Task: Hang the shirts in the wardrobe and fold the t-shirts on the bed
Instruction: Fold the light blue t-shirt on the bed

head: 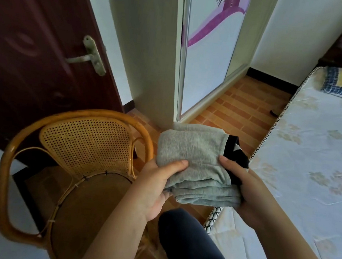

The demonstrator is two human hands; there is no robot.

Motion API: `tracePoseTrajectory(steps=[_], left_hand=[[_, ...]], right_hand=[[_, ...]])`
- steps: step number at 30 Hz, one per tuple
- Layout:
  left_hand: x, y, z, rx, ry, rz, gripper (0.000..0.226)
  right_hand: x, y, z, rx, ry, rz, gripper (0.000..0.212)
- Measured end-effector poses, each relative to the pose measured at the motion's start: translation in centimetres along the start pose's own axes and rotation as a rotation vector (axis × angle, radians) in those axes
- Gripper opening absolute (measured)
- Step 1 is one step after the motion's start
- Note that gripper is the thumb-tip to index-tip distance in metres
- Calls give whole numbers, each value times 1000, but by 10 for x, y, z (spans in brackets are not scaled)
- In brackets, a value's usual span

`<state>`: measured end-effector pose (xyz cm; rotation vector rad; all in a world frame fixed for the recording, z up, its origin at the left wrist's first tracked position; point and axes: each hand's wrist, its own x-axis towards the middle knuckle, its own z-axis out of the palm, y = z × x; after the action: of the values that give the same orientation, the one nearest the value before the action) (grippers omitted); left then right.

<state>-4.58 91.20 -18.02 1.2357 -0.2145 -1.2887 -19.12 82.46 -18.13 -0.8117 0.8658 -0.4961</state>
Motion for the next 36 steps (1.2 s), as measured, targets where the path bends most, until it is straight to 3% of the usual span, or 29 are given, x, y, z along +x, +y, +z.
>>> tracePoseTrajectory(steps=[12,22,36], left_hand=[[132,39,50,18,-31,12,45],[284,90,159,-3,-79,-39,55],[381,114,279,149,-177,-88,50]], right_hand=[[135,-74,-46,-11,-23,19,46],[263,-203,-121,-33,-22,55,45],[303,-289,-202,121,133,-63,46]])
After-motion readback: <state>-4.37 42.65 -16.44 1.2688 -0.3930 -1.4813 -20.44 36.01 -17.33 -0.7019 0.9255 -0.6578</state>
